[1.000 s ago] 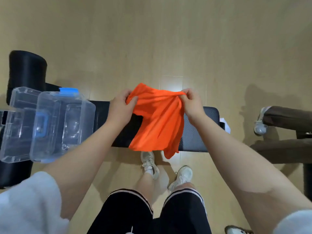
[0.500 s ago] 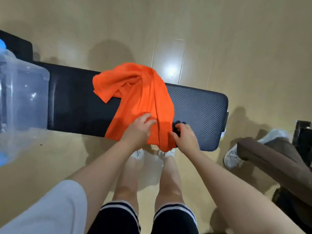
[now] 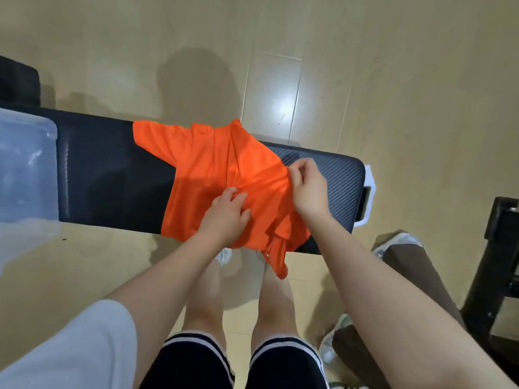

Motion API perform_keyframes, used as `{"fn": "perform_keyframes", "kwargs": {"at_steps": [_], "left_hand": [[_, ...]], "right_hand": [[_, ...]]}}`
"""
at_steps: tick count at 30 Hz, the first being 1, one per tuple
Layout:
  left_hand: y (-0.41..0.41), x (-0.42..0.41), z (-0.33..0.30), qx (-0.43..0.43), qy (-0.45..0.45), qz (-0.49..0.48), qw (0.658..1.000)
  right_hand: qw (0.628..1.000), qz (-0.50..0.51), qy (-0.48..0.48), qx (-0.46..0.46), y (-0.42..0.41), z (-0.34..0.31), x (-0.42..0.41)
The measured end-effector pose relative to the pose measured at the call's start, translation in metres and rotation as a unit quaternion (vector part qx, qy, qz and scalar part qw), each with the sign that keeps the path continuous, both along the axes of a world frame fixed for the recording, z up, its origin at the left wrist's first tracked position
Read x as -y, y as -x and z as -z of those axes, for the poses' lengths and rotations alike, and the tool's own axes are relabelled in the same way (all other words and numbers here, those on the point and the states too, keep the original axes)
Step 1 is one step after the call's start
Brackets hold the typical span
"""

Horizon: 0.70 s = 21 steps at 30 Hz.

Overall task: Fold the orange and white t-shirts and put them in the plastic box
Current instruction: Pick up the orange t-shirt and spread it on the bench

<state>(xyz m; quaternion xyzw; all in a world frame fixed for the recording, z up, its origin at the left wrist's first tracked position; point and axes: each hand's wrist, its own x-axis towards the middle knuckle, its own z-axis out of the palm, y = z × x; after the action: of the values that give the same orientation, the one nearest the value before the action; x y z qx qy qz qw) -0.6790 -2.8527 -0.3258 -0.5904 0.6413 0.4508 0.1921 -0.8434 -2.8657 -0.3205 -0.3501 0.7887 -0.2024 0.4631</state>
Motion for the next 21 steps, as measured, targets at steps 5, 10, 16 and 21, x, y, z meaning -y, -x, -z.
{"fn": "perform_keyframes", "kwargs": {"at_steps": [5, 10, 16, 21], "left_hand": [[0.010, 0.004, -0.001, 0.013, 0.001, 0.012, 1.000], [0.028, -0.012, 0.003, -0.028, 0.033, 0.072, 0.996], [0.043, -0.021, -0.001, -0.068, 0.058, 0.051, 0.995], [0.069, -0.004, -0.015, -0.186, 0.139, 0.160, 0.959]], "right_hand": [[0.995, 0.016, -0.057, 0.078, 0.031, 0.008, -0.010], [0.970, -0.153, -0.108, -0.154, 0.052, 0.024, -0.071], [0.957, -0.165, -0.119, -0.209, 0.056, 0.031, -0.086], [0.986, -0.134, -0.093, 0.033, 0.075, -0.013, -0.066]]}}
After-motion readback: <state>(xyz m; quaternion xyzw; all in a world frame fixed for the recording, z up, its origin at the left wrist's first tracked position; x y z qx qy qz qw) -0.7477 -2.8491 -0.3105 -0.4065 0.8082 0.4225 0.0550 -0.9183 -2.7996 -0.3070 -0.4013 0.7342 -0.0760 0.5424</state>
